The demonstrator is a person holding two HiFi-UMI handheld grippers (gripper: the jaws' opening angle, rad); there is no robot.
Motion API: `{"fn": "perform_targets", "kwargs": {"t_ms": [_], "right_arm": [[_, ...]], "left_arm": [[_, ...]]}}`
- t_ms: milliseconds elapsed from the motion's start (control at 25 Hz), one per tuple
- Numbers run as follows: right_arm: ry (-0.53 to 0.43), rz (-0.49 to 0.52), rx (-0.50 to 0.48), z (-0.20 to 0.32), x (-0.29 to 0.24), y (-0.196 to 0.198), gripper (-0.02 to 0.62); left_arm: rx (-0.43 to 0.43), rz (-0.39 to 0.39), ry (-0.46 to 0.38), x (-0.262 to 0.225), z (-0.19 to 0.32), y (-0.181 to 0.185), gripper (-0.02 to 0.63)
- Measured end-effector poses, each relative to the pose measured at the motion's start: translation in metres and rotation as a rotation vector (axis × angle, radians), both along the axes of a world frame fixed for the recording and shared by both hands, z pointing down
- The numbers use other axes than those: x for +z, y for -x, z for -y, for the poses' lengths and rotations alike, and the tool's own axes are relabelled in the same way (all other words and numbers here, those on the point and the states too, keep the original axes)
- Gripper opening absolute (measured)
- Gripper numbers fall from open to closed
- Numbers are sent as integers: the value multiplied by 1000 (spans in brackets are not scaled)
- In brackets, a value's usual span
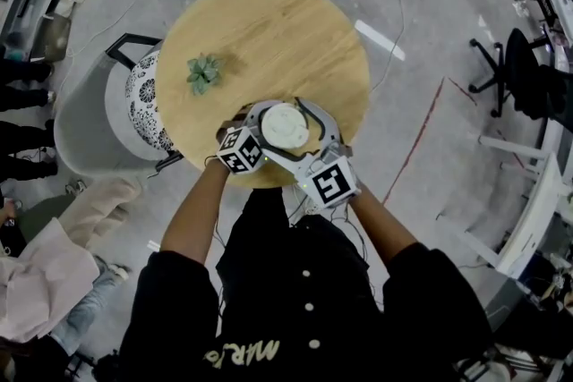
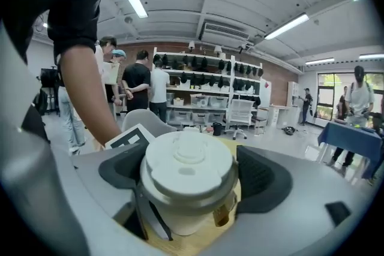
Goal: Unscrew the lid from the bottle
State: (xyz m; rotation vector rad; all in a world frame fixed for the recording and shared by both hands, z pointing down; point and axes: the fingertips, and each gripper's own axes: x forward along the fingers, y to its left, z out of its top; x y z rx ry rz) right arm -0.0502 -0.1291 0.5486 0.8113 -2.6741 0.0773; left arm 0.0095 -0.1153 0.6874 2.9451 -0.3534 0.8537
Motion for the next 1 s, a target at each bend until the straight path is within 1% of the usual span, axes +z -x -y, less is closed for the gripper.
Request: {"fn": "perform_targets", "kwargs": {"t_ms": [40, 80, 160, 240, 280, 320, 360, 400, 480, 560, 600, 680, 720, 760, 800, 840, 920, 1000], "right_arm": [[-1, 6, -51, -1, -1, 2, 479], [-3, 10, -123, -3, -1, 4, 479], [-4, 6, -318, -7, -2, 8, 479], [9, -35, -501, -12, 0, 9, 479], [21, -65, -560, -14, 2, 9, 479], [31, -95, -594, -16, 4, 8, 480], [37, -114, -603, -16, 4, 7, 482], [38, -117, -591, -16, 4, 7, 483], [35, -103, -507, -11, 2, 3, 492], [27, -82, -357, -4, 1, -4, 528], [27, -69, -271, -2, 0, -8, 532], [42, -41, -115, -3, 0, -12, 530], [51, -33, -56, -5, 1, -13, 526], [55, -31, -11, -6, 3, -13, 508], [57, -31, 20, -7, 5, -12, 480], [57, -30, 41, -7, 7, -10, 467], [55, -23, 60, -6, 8, -8, 460], [44, -9, 51, -4, 7, -6, 454]], "left_arm": [[2, 0, -4, 0, 0, 0, 360], [3, 1, -10, 2, 1, 1, 360], [5, 1, -17, 5, 2, 2, 360], [-3, -5, -6, 3, 3, 1, 360], [-7, -7, -2, 3, 2, 1, 360], [-8, -6, -3, 3, 2, 1, 360], [-7, -4, -5, 3, 2, 0, 360], [-3, -2, -9, 4, 2, 0, 360], [1, -2, -7, 4, 1, 0, 360], [-4, -7, 8, 2, 1, 0, 360], [-6, -7, 12, 2, 0, 0, 360], [-6, -5, 15, 2, 0, 1, 360], [-6, -4, 15, 2, 0, 2, 360], [-5, -4, 14, 2, 0, 2, 360], [-5, -4, 13, 2, 0, 2, 360], [-6, -4, 12, 2, 1, 2, 360], [-11, -6, 9, 0, 2, 1, 360], [-7, -4, 13, 0, 1, 1, 360]]}}
